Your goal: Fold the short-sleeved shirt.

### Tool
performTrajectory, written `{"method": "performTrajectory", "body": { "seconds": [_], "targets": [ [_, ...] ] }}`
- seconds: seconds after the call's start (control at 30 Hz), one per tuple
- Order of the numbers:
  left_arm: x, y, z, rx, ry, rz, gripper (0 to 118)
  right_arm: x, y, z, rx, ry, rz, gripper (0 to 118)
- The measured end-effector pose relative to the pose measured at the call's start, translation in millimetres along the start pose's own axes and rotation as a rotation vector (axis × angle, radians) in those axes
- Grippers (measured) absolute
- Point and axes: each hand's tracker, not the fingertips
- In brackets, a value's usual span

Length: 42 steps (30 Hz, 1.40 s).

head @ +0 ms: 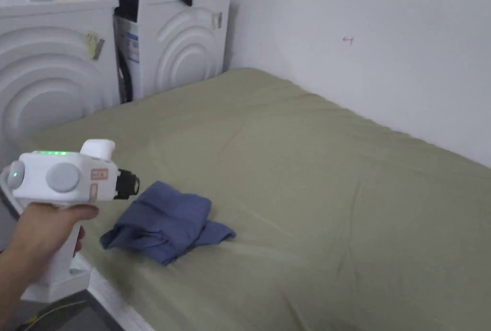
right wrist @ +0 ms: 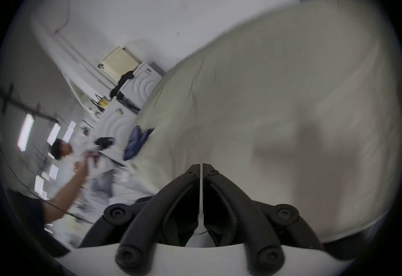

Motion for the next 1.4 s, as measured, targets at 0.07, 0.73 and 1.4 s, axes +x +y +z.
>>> {"method": "performTrajectory", "body": {
  "seconds": [0.07, 0.73, 1.4],
  "targets": [
    [65, -13, 46, 0.134, -0.077, -0.084, 16, -20, 23, 25, 0.112, -0.138, 0.152, 4],
    [380, -83, 250, 0.612, -0.492, -0.377, 15, -113, 79, 198, 0.671, -0.504, 0.381, 5],
    [363, -73, 251, 0.64, -0.454, -0.362, 15, -128, 89, 191, 0.675, -0.503, 0.422, 5]
  ]
}}
